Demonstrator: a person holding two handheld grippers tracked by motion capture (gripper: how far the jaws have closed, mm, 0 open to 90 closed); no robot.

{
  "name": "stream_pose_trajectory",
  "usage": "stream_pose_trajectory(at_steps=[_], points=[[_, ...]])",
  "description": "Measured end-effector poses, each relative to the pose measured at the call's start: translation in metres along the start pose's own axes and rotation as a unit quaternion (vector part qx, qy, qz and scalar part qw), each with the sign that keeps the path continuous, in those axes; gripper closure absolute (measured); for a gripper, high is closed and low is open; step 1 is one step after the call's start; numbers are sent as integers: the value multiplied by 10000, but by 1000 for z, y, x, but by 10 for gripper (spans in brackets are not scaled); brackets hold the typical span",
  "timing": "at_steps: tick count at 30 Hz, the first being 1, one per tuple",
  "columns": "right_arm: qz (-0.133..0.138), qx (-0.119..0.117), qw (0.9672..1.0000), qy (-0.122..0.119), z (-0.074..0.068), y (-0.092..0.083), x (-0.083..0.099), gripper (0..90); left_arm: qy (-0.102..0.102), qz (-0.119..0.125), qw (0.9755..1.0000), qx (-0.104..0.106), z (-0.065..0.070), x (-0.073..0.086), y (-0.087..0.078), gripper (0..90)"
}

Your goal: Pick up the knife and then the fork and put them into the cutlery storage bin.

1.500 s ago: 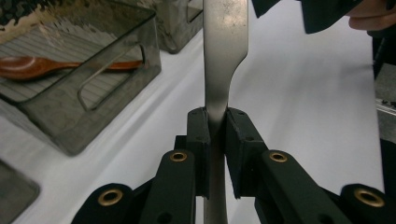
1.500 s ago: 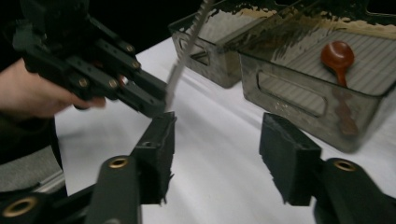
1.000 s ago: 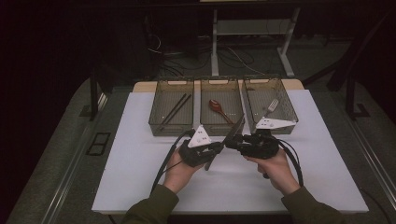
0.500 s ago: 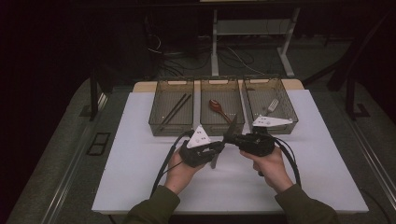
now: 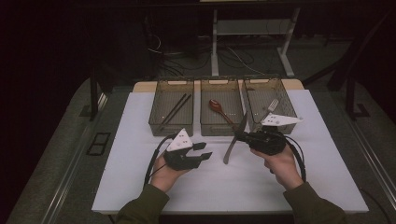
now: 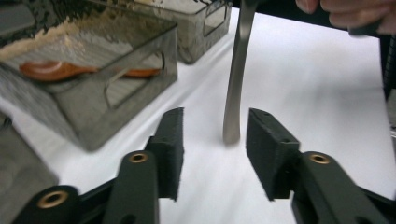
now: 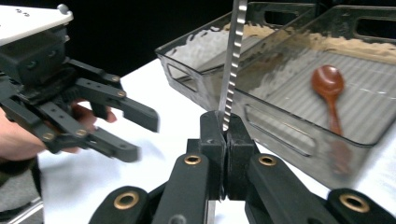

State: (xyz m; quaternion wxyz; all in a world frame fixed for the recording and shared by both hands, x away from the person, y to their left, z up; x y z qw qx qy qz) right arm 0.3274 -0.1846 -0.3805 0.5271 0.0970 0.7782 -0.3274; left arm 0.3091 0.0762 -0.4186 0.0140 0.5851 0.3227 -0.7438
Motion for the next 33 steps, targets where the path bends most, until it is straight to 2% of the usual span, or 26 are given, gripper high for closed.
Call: stream_pose_trajectory(at_steps=[2,5,10,15,22,24,26,29,33], points=[[-32,56,10000,-12,4,-4,0,874,-14,-63,10000,56,-3,7,-6,511],[-47,172,9998,-22,10,-11,0,874,-52,-15,10000,75,-6,18,-17,462],[-112,375,9992,-29,22,-24,0,874,-35,-48,10000,-10,-10,35,-31,405],[-200,519,9984,-34,30,-33,-1,874,-109,79,9999,1,-14,45,-40,326],[-330,745,9964,-223,41,-47,-10,874,-231,-24,9996,-129,-18,55,-44,140],[-298,786,9963,-190,46,-54,-15,874,-292,-63,9994,-147,-19,56,-45,114],[-243,834,9961,-163,51,-61,-20,874,-345,-112,9991,-196,-19,57,-44,38],[-212,915,9955,-158,59,-70,-29,875,-310,-188,9991,-207,-19,58,-43,18],[-164,1021,9945,-155,69,-81,-43,875,-289,-167,9991,-273,-18,57,-43,0]])
Point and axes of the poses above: each handheld gripper's, and its own axes: y roughly forward along the jaws, x roughly out of its underside, z roughly to its right, the point moved 3 cm from there along y, roughly forward along the jaws, and after that the axes turned 3 degrees about -y, right-handed, at the moved point
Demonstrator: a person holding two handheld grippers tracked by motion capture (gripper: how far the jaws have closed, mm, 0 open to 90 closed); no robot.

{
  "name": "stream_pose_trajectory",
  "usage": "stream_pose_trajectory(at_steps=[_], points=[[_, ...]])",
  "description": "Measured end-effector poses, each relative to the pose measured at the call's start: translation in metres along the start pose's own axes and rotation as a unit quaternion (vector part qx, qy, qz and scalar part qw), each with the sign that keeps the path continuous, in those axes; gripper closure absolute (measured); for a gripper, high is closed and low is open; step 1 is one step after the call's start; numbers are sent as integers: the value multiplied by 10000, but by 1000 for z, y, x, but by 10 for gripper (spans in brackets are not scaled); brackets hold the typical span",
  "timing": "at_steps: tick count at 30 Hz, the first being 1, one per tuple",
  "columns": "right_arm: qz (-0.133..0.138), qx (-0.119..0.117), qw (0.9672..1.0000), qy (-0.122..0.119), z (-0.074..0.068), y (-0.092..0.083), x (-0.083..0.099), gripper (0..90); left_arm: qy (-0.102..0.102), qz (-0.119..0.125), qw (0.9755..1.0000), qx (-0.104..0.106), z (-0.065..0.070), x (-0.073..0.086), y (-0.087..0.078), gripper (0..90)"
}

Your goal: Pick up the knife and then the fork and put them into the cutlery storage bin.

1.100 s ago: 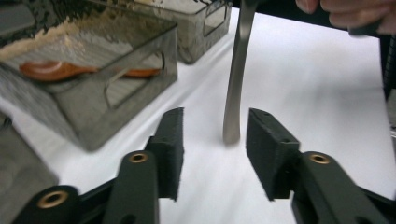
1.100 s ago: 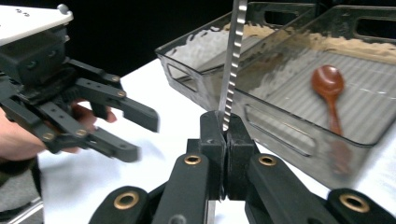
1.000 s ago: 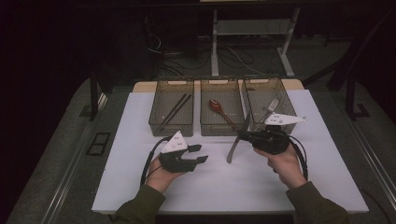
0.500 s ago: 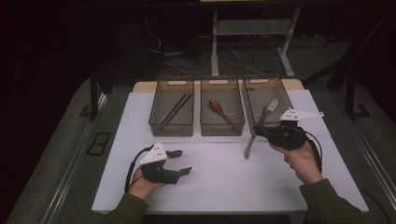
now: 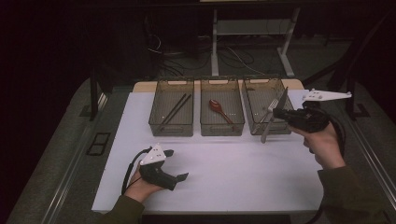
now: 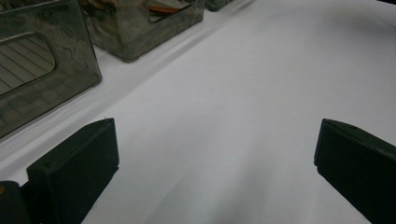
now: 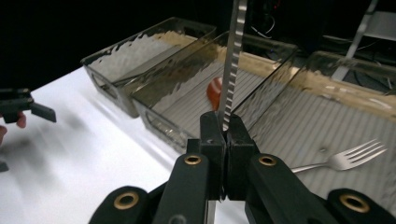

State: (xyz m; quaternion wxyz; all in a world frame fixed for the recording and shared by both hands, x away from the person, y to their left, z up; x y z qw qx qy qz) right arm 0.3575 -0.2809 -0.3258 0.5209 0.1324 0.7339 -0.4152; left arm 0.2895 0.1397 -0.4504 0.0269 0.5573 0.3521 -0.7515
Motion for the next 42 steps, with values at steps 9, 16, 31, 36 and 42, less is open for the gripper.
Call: stream_pose_trajectory(at_steps=[9,16,31,36,42], points=[[55,454,9989,32,35,-15,-32,874,-23,-60,10000,-12,1,-1,0,0],[-11,878,9961,45,67,-10,-47,874,7,-52,10000,37,2,-1,1,0],[-1089,1246,9860,221,105,28,-13,875,-7,3,10000,83,3,-2,0,0],[-1446,1206,9818,233,110,32,-5,874,13,-34,9999,108,3,-1,2,0],[-1350,1158,9839,159,113,46,-6,873,6,-42,9999,101,3,-1,3,0]])
Point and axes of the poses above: each handheld gripper's, and its own axes: y roughly forward along the jaws, x roughly out of its underside, z roughly to its right, the point moved 3 cm from there along y, roughly forward along the jaws, and after that the axes turned 3 degrees about -y, right-handed, at the moved point
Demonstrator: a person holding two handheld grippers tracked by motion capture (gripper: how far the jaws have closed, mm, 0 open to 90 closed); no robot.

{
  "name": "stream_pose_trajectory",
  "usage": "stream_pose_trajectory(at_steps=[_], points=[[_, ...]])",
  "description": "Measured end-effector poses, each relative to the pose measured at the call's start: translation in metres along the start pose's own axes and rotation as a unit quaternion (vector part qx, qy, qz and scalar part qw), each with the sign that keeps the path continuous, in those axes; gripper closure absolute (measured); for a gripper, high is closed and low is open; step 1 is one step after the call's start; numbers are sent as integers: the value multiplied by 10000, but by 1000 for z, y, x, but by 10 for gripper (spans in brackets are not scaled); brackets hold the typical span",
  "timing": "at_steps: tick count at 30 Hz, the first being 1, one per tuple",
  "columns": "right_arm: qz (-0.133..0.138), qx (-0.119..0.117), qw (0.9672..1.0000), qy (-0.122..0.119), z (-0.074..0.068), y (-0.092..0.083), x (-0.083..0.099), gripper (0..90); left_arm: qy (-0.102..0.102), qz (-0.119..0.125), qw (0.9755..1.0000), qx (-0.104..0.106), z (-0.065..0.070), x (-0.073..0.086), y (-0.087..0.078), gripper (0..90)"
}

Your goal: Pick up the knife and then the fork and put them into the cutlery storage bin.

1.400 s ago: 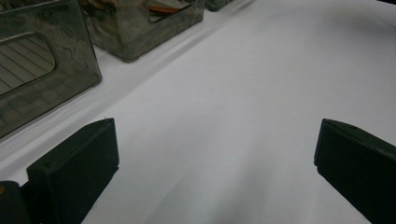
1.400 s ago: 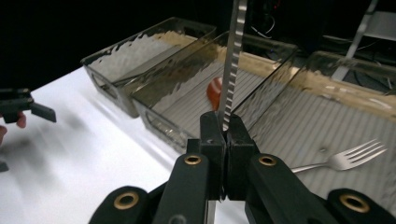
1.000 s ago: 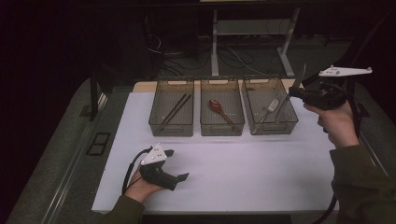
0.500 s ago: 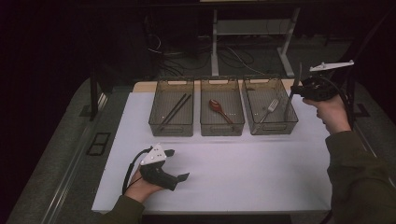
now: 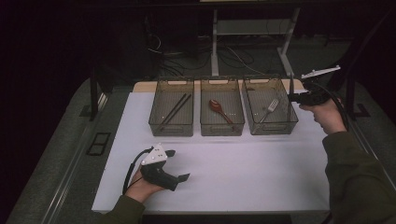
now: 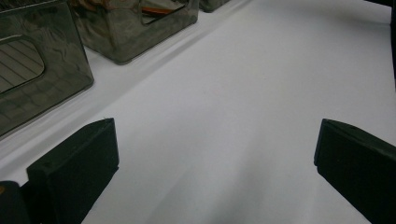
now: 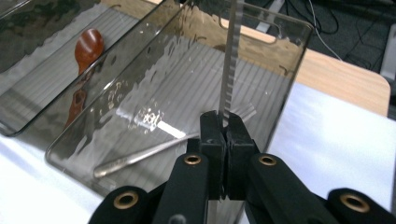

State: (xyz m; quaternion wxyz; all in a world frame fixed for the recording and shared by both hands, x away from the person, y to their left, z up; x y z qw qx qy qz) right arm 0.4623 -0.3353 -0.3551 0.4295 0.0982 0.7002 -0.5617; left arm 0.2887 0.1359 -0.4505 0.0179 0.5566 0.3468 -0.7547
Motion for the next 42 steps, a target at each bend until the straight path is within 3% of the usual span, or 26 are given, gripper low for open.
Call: stream_pose_trajectory(at_steps=[5,10,14,17,24,28,32,37,42], points=[[182,67,9998,-75,-4,24,-5,870,16,-31,10000,23,0,0,0,0],[77,95,9997,-204,-12,48,-10,858,17,-11,10000,46,0,0,1,0],[-98,-2,9999,-100,-16,62,-6,703,27,-36,10000,47,1,0,0,0],[-40,-139,9999,-25,-20,64,-3,627,28,-33,10000,45,1,0,1,0],[426,-404,9982,151,-24,46,-1,448,34,-50,10000,37,1,0,1,0],[635,-406,9969,214,-28,32,3,378,23,-50,10000,49,1,0,1,0],[859,-563,9945,194,-37,18,10,334,26,-61,10000,40,1,0,1,0],[978,-581,9934,174,-47,7,24,278,28,-58,10000,42,1,0,1,0],[1243,-718,9896,116,-60,-8,39,232,31,-62,10000,49,1,1,1,0]])
Point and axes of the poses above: each handheld gripper's, and its own axes: y roughly forward along the jaws, x roughly out of its underside, z roughly to its right, the point moved 3 cm from there along y, roughly forward along the jaws, and after that the axes turned 3 degrees about -y, right-handed, at the moved point
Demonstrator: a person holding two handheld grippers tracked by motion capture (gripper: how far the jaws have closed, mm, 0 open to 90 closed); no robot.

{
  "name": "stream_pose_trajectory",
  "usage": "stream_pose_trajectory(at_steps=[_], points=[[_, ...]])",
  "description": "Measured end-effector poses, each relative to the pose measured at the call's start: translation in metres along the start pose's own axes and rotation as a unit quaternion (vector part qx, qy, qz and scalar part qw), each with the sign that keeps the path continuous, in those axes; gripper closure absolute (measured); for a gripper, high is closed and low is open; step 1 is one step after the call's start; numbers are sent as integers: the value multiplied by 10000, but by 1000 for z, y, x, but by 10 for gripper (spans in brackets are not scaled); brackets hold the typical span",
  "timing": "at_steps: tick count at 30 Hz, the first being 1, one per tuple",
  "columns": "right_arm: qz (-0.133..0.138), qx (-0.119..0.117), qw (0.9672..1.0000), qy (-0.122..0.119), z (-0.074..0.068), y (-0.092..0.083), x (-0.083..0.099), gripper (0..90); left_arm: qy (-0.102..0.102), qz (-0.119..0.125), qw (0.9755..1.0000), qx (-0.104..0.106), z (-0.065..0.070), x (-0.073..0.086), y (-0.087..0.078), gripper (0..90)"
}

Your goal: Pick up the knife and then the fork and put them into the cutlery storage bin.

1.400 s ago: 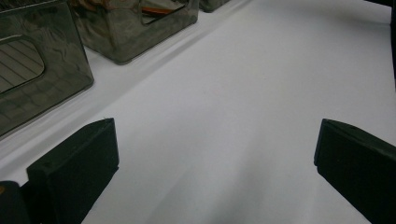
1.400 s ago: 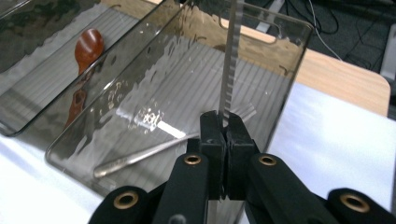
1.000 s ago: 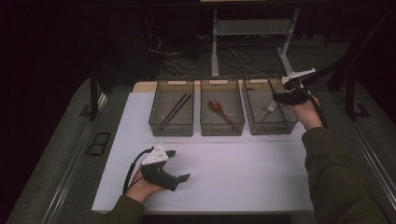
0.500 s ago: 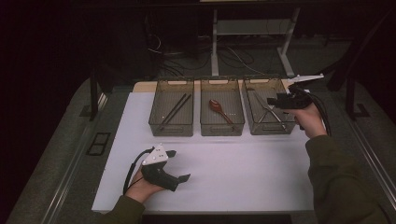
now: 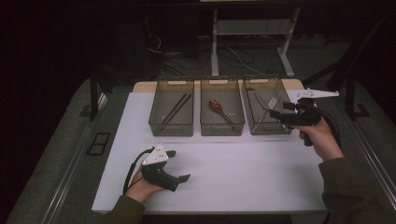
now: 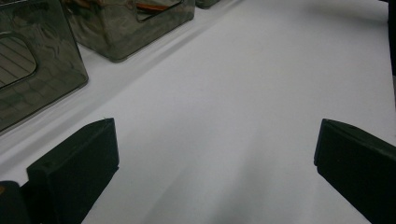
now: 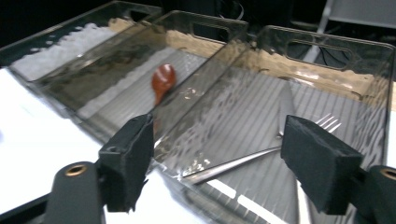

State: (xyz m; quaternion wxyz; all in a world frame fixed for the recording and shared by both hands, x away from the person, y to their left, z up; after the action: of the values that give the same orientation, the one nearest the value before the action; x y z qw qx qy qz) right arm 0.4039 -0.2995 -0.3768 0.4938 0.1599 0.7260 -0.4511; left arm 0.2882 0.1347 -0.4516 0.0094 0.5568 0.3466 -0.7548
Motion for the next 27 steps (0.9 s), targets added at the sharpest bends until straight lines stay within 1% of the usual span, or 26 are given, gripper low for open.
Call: stream_pose_trajectory(at_steps=[3,6,13,16,17,22,25,26,27], points=[[141,-54,9999,-76,-11,-9,9,192,-11,2,10000,1,0,0,0,0],[251,-89,9995,-145,-20,-17,21,184,-14,-5,10000,-5,0,0,0,0],[134,-237,9992,-292,-38,-24,48,166,-13,25,10000,-26,0,1,0,0],[138,-302,9991,-273,-45,-28,60,165,-26,48,10000,-27,0,1,-1,0],[131,-341,9989,-300,-48,-30,65,166,-28,49,10000,-27,0,1,-1,0],[192,-449,9981,-377,-57,-37,82,165,-14,44,10000,-31,-1,1,-1,0],[249,-514,9977,-366,-62,-42,92,165,-3,41,10000,-29,-1,1,-1,0],[257,-554,9976,-323,-64,-43,95,165,-11,30,10000,-31,-1,1,-1,0],[295,-571,9974,-333,-65,-44,98,165,21,18,10000,-35,-1,1,-1,0]])
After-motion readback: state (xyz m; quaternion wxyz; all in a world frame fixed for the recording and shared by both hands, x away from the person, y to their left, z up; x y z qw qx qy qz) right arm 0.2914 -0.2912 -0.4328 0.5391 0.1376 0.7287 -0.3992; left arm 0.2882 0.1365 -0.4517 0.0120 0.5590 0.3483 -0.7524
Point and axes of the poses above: each handheld gripper's, and its own axes: y roughly forward along the jaws, x roughly out of its underside, z roughly to its right, the point moved 3 cm from there along y, roughly forward along the jaws, and after that the axes turned 3 degrees about -y, right-handed, at the moved point
